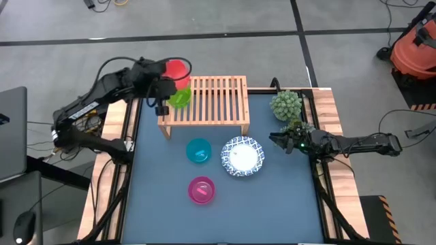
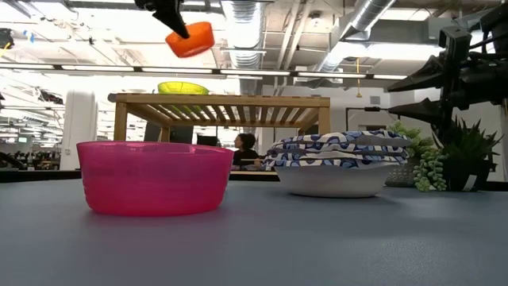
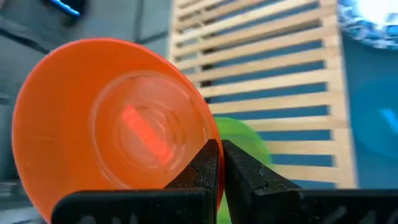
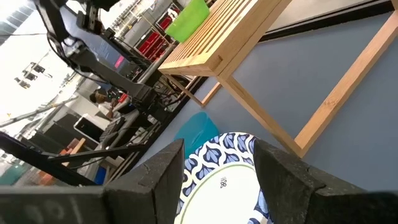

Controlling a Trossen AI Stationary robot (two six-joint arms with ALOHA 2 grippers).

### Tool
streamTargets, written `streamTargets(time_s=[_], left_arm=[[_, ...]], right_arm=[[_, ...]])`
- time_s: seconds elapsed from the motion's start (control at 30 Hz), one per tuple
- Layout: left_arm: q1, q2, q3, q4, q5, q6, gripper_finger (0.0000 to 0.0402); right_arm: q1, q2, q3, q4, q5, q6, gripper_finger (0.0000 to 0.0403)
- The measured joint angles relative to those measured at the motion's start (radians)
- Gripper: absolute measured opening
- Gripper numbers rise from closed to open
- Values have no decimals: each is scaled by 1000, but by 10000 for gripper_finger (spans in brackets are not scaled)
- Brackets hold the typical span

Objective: Place and stack bowls onto a shelf
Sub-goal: Stack the orange bowl on top of the green bowl on the shelf

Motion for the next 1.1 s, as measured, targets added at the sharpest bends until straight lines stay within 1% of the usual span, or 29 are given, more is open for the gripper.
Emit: streamTargets(time_s=[0.07, 0.17, 0.4, 0.57, 0.8, 1.1], left_arm=[[0, -12, -24, -15, -8, -3, 0], [2, 4, -44, -75, 4, -18, 0], [2, 120, -44, -98, 36, -2, 0], [23, 165, -44, -144, 54, -11, 0], [65, 157, -44, -163, 58, -28, 0], [67, 159, -44, -166, 102, -24, 0]], right_arm=[[0, 0, 0, 0, 0, 12, 218], [0, 0, 0, 0, 1, 13, 218], [0, 0, 0, 0, 2, 12, 218], [0, 0, 0, 0, 2, 12, 218], [0, 0, 0, 0, 3, 10, 218], [0, 0, 0, 0, 4, 1, 218]])
